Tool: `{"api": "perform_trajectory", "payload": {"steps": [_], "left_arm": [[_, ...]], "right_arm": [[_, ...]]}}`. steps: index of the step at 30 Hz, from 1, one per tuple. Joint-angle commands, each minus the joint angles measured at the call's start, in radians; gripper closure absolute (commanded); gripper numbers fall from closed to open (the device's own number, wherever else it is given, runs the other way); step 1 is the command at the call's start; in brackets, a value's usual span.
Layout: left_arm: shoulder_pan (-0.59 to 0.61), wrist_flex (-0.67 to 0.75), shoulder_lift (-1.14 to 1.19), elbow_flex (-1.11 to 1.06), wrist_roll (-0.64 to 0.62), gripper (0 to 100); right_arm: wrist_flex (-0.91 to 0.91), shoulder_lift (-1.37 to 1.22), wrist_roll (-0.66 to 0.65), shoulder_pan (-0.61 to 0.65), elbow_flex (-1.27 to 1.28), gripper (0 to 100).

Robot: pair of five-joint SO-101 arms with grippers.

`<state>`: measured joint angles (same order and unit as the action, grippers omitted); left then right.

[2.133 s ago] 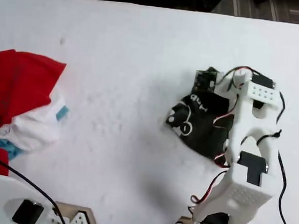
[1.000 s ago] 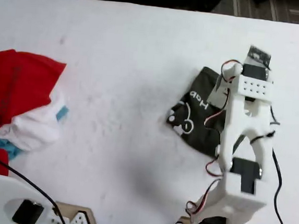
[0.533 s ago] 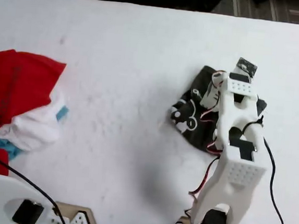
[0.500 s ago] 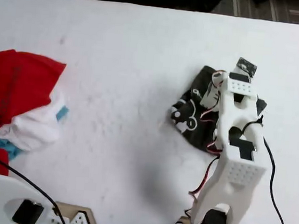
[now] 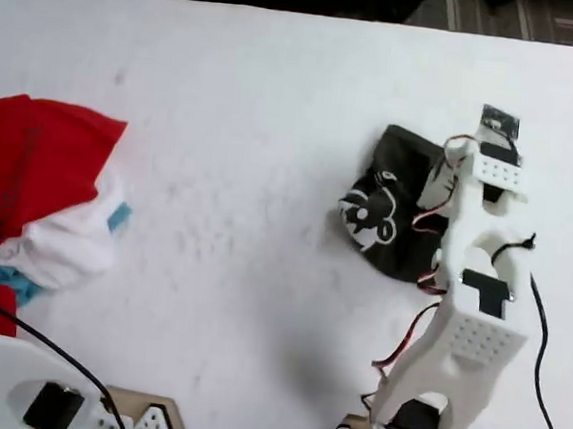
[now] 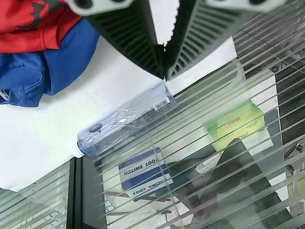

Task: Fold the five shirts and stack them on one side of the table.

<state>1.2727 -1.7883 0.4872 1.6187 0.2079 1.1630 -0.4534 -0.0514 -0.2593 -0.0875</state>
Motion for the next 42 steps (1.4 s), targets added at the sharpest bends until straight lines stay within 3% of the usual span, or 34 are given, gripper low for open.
{"api": "perform_trajectory", "payload": {"steps": [1,5,13,16,19,22,25,31,33,37,39,42], "left_arm": [[0.001,0.0,-0.059,-0.002,0.006,98],[-0.001,0.0,-0.059,-0.002,0.006,98],[-0.002,0.0,-0.059,-0.002,0.006,98],[-0.002,0.0,-0.059,-0.002,0.006,98],[-0.002,0.0,-0.058,-0.002,0.006,98],[-0.001,0.0,-0.058,-0.002,0.006,98],[0.004,0.0,-0.058,-0.002,0.006,98],[0.005,0.0,-0.059,0.005,0.006,98],[0.005,0.0,-0.059,0.005,0.006,98],[0.005,0.0,-0.059,0.006,0.006,98],[0.005,0.0,-0.059,0.006,0.006,98],[0.005,0.0,-0.059,0.006,0.006,98]], "right_arm": [[-0.019,0.125,-0.359,-0.119,-0.026,98.1],[-0.097,0.13,-0.651,-0.24,-0.077,98.1],[-0.22,-0.056,-0.953,-0.394,-0.242,97.7],[-0.171,-0.119,-0.954,-0.418,-0.356,93.3],[-0.073,-0.151,-0.927,-0.427,-0.459,77.8],[0.021,-0.151,-0.752,-0.429,-0.563,63.8],[0.163,-0.151,-0.657,-0.417,-0.694,60.1],[0.516,-0.162,-0.647,-0.398,-0.853,62.0],[0.552,-0.163,-0.647,-0.406,-0.832,70.8],[0.536,-0.165,-0.644,-0.43,-0.713,99.8],[0.529,-0.176,-0.641,-0.438,-0.647,92.9],[0.515,-0.208,-0.641,-0.441,-0.578,95.6]]}}
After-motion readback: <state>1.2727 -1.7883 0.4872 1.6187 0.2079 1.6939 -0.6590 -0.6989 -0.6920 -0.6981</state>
